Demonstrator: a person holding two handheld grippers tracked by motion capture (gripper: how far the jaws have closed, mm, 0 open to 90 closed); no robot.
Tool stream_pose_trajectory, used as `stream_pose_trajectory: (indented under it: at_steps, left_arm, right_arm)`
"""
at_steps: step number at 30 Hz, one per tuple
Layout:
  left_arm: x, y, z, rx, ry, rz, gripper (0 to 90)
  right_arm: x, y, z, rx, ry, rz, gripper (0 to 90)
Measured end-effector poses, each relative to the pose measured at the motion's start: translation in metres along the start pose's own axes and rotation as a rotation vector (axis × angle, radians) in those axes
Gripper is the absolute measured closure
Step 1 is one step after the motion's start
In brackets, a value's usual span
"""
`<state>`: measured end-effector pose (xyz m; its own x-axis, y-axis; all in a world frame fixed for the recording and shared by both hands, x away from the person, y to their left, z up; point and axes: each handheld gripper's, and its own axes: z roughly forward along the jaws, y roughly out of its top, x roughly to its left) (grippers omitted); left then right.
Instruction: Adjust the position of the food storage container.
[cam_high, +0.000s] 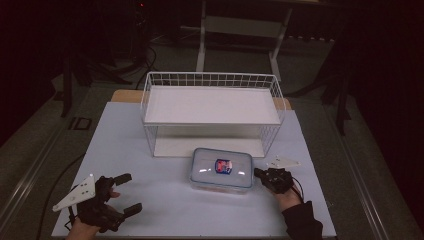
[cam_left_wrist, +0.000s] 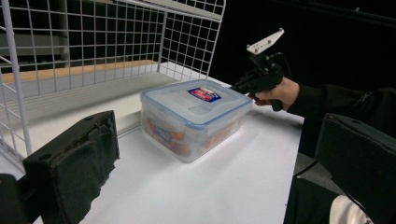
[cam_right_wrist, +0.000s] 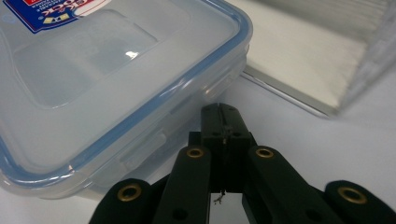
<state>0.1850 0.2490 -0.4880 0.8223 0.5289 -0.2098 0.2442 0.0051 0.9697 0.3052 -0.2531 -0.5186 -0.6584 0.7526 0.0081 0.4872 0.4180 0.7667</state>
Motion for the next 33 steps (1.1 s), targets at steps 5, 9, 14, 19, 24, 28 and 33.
stream_pose_trajectory:
  at_steps: [5,9,14,19,24,28,33]
  left_arm:
    - [-0.001,0.000,0.000,0.004,-0.001,0.003,0.0]
    - [0.000,0.000,0.001,0.007,-0.004,0.001,0.0]
    - [-0.001,0.000,0.001,0.010,-0.004,0.003,0.0]
    - [0.000,-0.001,0.001,0.013,-0.005,0.000,0.0]
    - [0.000,-0.001,0.001,0.013,-0.006,-0.001,0.0]
    - [-0.001,-0.001,0.002,0.013,-0.009,0.000,0.0]
    - [-0.001,-0.002,0.002,0.018,-0.009,-0.001,0.0]
  right_arm:
    - [0.003,0.006,0.009,0.002,0.005,-0.002,90.0]
    - [0.005,0.012,0.016,0.001,0.015,0.004,90.0]
    - [0.012,0.021,0.027,0.004,0.028,-0.014,90.0]
    - [0.014,0.026,0.035,0.001,0.033,-0.009,90.0]
    - [0.018,0.030,0.040,0.001,0.032,-0.023,90.0]
    - [0.019,0.032,0.042,0.000,0.038,-0.014,90.0]
    - [0.020,0.035,0.046,0.002,0.043,-0.019,90.0]
